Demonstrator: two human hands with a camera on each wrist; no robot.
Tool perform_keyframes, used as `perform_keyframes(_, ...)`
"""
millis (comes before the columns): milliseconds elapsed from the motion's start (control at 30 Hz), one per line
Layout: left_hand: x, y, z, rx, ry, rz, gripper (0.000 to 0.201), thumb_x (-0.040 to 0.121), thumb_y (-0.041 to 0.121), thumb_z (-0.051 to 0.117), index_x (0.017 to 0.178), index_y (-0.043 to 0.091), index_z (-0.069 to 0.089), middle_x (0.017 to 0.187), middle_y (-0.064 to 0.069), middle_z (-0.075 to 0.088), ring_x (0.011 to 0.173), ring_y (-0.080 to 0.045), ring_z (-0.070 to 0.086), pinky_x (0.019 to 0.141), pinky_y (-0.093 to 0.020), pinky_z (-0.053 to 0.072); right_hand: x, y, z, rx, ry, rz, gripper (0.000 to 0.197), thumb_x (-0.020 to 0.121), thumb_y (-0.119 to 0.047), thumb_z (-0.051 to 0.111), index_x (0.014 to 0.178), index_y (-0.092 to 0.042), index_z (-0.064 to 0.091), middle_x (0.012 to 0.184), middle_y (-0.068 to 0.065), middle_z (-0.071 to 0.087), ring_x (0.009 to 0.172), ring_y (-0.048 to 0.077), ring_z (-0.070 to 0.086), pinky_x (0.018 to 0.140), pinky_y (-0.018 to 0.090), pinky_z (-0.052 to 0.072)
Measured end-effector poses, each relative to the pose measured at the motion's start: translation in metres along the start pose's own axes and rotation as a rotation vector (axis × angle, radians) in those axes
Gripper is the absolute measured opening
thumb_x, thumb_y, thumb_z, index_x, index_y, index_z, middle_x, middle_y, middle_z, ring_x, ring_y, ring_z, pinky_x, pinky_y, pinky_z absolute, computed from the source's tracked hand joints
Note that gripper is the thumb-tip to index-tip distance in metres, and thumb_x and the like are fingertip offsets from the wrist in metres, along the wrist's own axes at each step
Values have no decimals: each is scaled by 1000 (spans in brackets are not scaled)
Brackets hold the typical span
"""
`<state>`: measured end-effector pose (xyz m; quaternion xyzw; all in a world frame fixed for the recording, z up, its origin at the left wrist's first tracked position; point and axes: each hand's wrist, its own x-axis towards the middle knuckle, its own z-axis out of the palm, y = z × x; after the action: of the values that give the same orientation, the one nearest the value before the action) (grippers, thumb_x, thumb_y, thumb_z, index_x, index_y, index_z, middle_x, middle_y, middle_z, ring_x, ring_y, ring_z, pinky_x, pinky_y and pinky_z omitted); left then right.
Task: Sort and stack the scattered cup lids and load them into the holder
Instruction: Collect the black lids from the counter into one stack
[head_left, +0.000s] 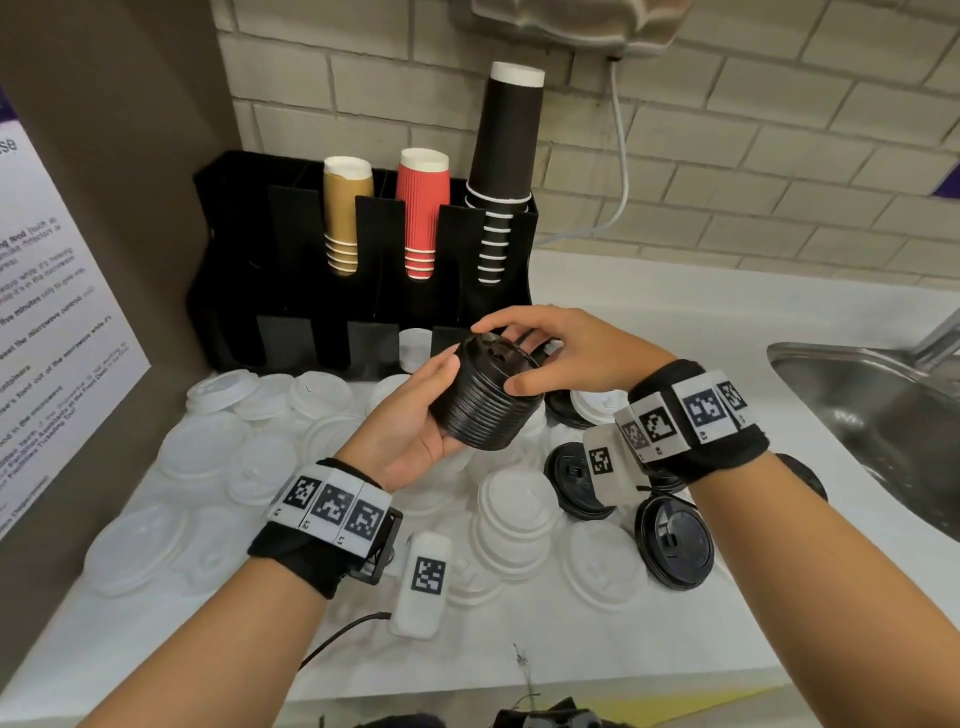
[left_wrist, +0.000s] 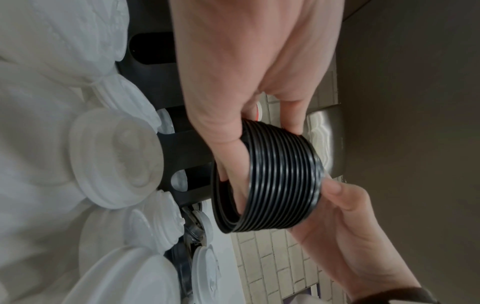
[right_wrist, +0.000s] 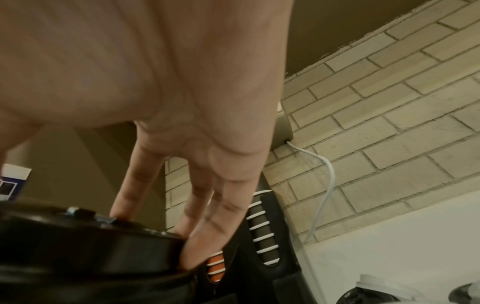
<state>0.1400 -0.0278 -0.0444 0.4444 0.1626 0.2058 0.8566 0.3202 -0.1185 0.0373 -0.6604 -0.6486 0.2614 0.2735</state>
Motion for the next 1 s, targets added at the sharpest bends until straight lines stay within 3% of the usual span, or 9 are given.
perform_keyframes(167,3,-1,4,15,34,9,53,85,37,61,134,20,54,127,-7,65,114,-23,65,80,-37,58,-5,0,2,-9,-18,-15,58,80,-28,75,132,-36,50,108,-12,58,95,-11,55,77,8,47)
perform_keyframes(300,4,0,1,-58,26,14,52,85,33,62,134,18,54,129,-8,64,118,-25,62,86,-40,57,-20,9,-8,120,98,154,42,88,-45,58,129,-38,51,117,-7,58,108,7,58,83,18,48)
perform_keyframes(367,4,2,-1,-100,12,15,48,83,33,63,128,18,58,126,-7,66,116,-25,63,86,-40,57,-28,18,-9,-123,-14,314,36,93,-45,54,124,-28,57,120,-7,59,113,13,56,85,18,44)
perform_keyframes(467,4,3,-2,-146,-20,23,36,83,33,64,117,18,67,118,-6,70,112,-25,66,81,-40,58,-37,34,7,-549,-343,559,62,80,-51,70,129,-18,50,127,0,54,115,19,52,96,30,44)
perform_keyframes(533,5,3,-1,-161,-33,29,28,87,32,62,109,19,73,118,-7,69,112,-26,65,80,-40,57,-42,40,19,-609,-411,639,82,69,-49,80,133,-16,42,130,3,51,115,22,50,96,34,45)
perform_keyframes(600,5,3,1,-172,-32,21,38,83,32,65,117,14,69,123,-10,67,114,-27,64,80,-40,57,-44,43,28,-662,-431,642,90,62,-48,85,132,-18,38,126,5,51,112,24,50,91,38,48)
perform_keyframes(700,6,3,5,-155,-26,0,61,73,33,71,129,10,59,125,-11,66,114,-27,64,80,-39,58,-45,48,35,-760,-403,590,89,61,-46,85,129,-20,36,120,6,50,108,25,51,85,39,50)
perform_keyframes(833,5,1,9,-168,-24,-5,50,79,33,66,123,11,62,122,-10,67,112,-27,65,78,-38,58,-47,57,37,-715,-328,542,78,66,-40,81,128,-22,37,115,5,48,101,24,50,82,38,50)
perform_keyframes(1000,5,3,9,-149,-12,-16,49,81,32,62,127,12,59,123,-10,67,112,-26,65,81,-38,58,-49,56,4,-380,-84,468,63,69,-34,78,119,-35,40,99,-1,54,85,18,58,76,29,49)
